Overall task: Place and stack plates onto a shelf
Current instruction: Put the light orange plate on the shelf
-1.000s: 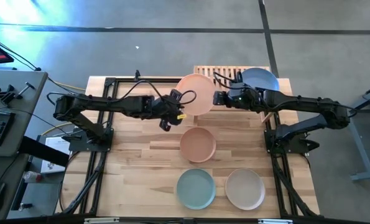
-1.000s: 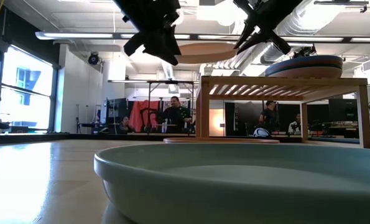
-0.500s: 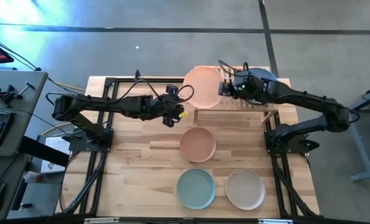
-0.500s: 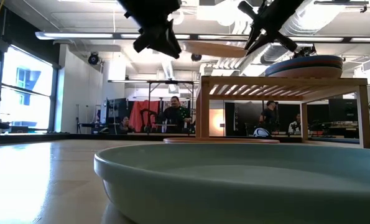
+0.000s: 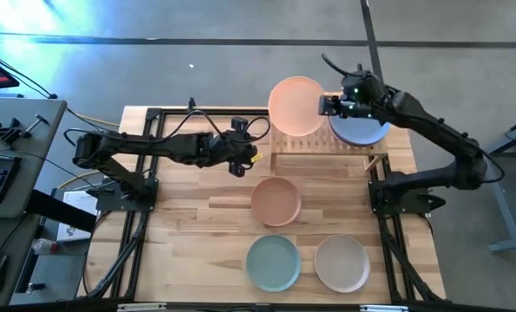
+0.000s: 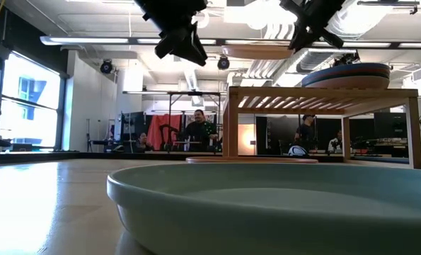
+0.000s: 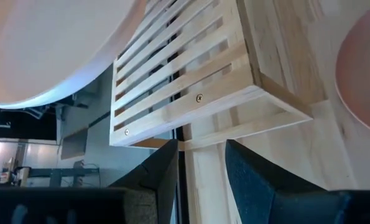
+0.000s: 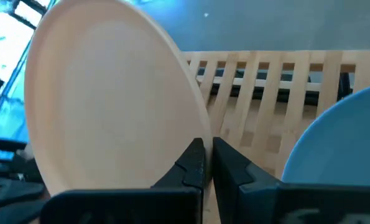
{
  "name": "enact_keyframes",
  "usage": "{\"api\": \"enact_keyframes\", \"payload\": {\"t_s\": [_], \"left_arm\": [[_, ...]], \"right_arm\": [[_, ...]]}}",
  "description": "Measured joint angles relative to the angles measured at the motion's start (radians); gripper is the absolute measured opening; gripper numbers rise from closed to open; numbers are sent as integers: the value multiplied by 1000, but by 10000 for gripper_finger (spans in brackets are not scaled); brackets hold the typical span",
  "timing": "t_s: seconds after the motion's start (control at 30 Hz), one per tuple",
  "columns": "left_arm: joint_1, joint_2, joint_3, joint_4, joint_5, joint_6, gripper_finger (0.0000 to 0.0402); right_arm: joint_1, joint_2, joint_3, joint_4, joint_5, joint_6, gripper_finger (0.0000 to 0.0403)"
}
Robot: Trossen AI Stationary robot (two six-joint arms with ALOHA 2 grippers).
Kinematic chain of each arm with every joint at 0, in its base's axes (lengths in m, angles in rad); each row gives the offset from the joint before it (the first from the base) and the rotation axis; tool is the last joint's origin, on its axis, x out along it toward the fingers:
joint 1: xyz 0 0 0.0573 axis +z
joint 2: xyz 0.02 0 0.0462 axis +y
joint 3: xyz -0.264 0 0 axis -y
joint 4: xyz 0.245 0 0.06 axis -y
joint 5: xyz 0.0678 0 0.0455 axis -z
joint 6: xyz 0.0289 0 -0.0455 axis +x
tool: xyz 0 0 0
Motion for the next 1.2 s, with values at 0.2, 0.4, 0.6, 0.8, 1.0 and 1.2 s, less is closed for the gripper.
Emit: {"api": "enact_keyframes", "payload": {"t_s": [0.2,0.4,0.6,0.8,1.0,1.2], "left_arm": [[12,0,0,1,0,-1,122],[27,0,0,-1,4,-42,122],[58,0,0,-1,4,-45,122],[89,0,0,-1,4,-77,122],[113,0,0,0,4,-78,122],[129,0,0,0,12,-78,122]], "right_arm": [[-81,24,1,-5,-122,-155,0],[-150,72,1,-4,-222,-272,0],[-180,146,1,-4,-280,-363,0],[-193,172,1,-5,-278,-406,0],[-221,200,1,-50,-284,-409,0],[-230,226,1,-53,-318,-426,0]]}}
